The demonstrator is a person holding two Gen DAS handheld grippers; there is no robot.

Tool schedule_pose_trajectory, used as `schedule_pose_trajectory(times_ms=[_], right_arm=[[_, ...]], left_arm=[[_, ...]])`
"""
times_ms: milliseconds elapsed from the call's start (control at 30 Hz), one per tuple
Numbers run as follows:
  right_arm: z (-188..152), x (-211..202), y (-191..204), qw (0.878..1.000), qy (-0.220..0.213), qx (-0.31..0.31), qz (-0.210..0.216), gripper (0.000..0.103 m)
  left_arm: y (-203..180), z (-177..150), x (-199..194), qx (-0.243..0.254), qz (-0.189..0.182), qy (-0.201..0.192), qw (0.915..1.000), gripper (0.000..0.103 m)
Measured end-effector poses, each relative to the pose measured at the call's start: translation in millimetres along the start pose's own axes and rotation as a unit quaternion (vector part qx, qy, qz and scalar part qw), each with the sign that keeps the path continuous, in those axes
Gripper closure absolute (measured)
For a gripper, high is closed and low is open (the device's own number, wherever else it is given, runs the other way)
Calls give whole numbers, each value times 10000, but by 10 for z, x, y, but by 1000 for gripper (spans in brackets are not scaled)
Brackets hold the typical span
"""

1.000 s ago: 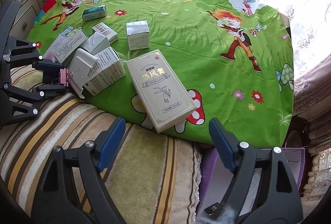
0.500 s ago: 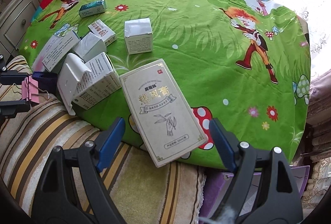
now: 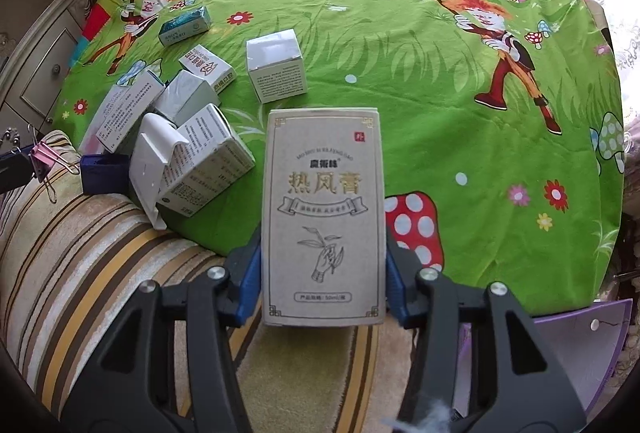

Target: Organize rigid objects

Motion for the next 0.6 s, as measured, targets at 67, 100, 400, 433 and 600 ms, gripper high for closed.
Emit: schedule_pose_trajectory(times_ms=[67, 100, 400, 433, 600], right_arm=[[-11, -120, -20, 9997, -153, 164, -35, 48], [-18, -190, -24, 9994, -236, 231, -66, 48], [-200, -824, -84, 9934, -910, 586, -369, 48], [-230, -879, -99, 9925, -963, 632, -403, 48], [-419, -1173, -236, 9872, -1177, 931, -549, 48]], left_arm=[[-47, -29, 0, -60, -75, 12, 10000, 70], [-79, -48, 0, -72, -114, 23, 9999, 70], [-513, -240, 73, -171, -593, 188, 9979, 70], [-562, -261, 84, -205, -656, 217, 9974, 70], [-839, -400, 150, -179, -936, 391, 9947, 70]])
Point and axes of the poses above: each gripper's, at about its wrist camera, not at the fingertips, and x roughly the way its jaws point, y to its left, z to its top, the point moved 9 cm from there along x, roughly the way its jaws point, and after that the axes turned 13 degrees about -y, right-handed, at the moved point
